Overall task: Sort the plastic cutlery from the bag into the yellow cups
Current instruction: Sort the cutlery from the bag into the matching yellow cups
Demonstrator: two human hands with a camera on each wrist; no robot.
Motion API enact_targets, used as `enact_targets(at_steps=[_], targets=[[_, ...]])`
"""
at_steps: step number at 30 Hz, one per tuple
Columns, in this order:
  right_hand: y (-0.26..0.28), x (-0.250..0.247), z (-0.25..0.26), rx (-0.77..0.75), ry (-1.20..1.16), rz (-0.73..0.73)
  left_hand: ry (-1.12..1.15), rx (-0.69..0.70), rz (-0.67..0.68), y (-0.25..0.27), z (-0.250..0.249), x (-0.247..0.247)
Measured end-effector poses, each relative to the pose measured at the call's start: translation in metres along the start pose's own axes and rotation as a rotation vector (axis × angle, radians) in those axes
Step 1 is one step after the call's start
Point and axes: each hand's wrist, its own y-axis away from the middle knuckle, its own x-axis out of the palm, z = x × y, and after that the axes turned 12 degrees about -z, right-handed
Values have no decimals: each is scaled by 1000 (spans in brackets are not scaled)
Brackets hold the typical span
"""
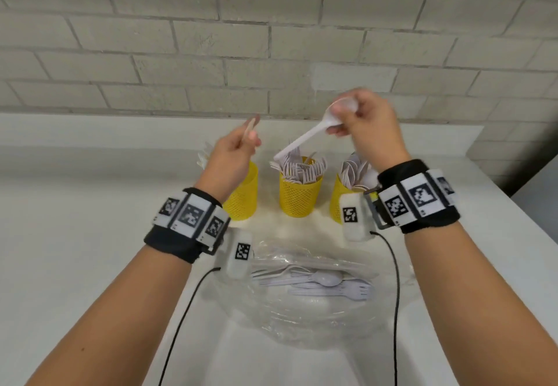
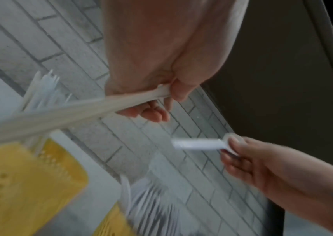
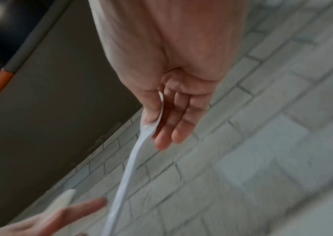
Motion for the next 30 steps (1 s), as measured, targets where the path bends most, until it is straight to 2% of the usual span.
enact_targets(at_steps=[3,5,6,9,13,15,17,20,24,27,29,30], targets=[[-11,-30,11,-246,280,-210,104,106,-68,-22,-11,-11],[-12,-44,9,-367,509,-227,214,130,-145,-32,-16,-15],[-12,-48,5,-375,614,-217,254,140,-179,-36,-16,-16],[-9,-49,-19,-329,819,-123,274,180,-185,-43,-10,-14],[6,-32,-65,-203,1161,200,103,137,-172,-42,14,-2],[14,-29,-80,-205,1261,227,-43,67,-129,-41,31,4],[19,-28,-85,-227,1318,209,-221,-7,-29,-37,44,7],[19,-28,-86,-233,1344,209,-584,5,131,-33,51,10],[15,-32,-68,-213,1197,165,-865,48,173,-27,44,10],[13,-39,-31,-254,976,121,-830,279,43,-16,20,4],[18,-43,1,-272,819,180,-662,469,-68,2,-5,1],[25,-44,15,-264,753,238,-583,513,-37,13,-18,0]])
